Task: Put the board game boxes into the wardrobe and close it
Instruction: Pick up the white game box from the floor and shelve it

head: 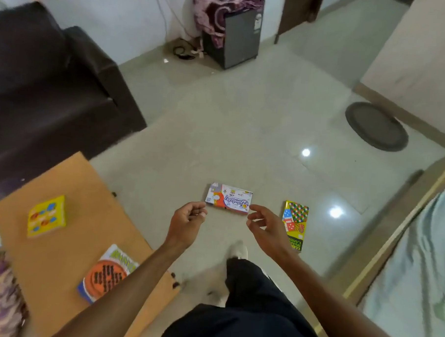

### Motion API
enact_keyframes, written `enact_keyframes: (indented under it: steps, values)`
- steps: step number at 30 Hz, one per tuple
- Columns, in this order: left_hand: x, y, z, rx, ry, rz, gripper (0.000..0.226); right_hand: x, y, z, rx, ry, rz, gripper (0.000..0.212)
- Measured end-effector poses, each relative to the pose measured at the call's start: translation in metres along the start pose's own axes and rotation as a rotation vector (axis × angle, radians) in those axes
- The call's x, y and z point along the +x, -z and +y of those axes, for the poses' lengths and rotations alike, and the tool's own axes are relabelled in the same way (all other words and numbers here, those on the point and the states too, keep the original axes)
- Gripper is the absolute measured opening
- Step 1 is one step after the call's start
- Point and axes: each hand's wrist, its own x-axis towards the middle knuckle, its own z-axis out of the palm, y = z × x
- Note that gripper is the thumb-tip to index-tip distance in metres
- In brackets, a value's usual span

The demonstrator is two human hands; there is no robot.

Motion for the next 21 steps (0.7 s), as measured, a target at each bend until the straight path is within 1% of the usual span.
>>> enact_keyframes:
  steps: [3,4,8,10,12,13,15,18,21]
  values:
    - [0.082,-0.002,0.024,0.084,-0.003,-0.084,0.029,0.064,-0.007,-0.003,0.016,-0.053,0.085,0.03]
    - [0.125,-0.006,0.034,0.129,-0.014,-0.121,0.028,0.1,-0.011,0.0,0.038,-0.078,0.127,0.03]
    - [0.227,-0.019,0.06,0.259,-0.031,-0.219,0.026,0.193,-0.02,0.003,0.101,-0.173,0.178,0.033]
    - [0.28,-0.03,0.066,0.357,-0.01,-0.288,0.021,0.239,-0.027,0.011,0.157,-0.227,0.217,0.034]
    - [0.337,-0.044,0.067,0.469,0.005,-0.368,0.021,0.281,-0.037,0.022,0.212,-0.311,0.275,0.034]
    - [0.358,-0.05,0.065,0.517,0.01,-0.403,0.023,0.295,-0.042,0.027,0.228,-0.348,0.29,0.034]
    - [0.412,-0.072,0.05,0.686,0.045,-0.523,0.024,0.329,-0.058,0.054,0.279,-0.466,0.352,0.034]
    - [0.482,-0.101,0.017,0.931,0.053,-0.763,0.026,0.365,-0.091,0.1,0.331,-0.612,0.407,0.037]
    - [0.559,-0.137,-0.037,1.153,0.019,-0.972,0.027,0.406,-0.137,0.165,0.395,-0.77,0.447,0.042]
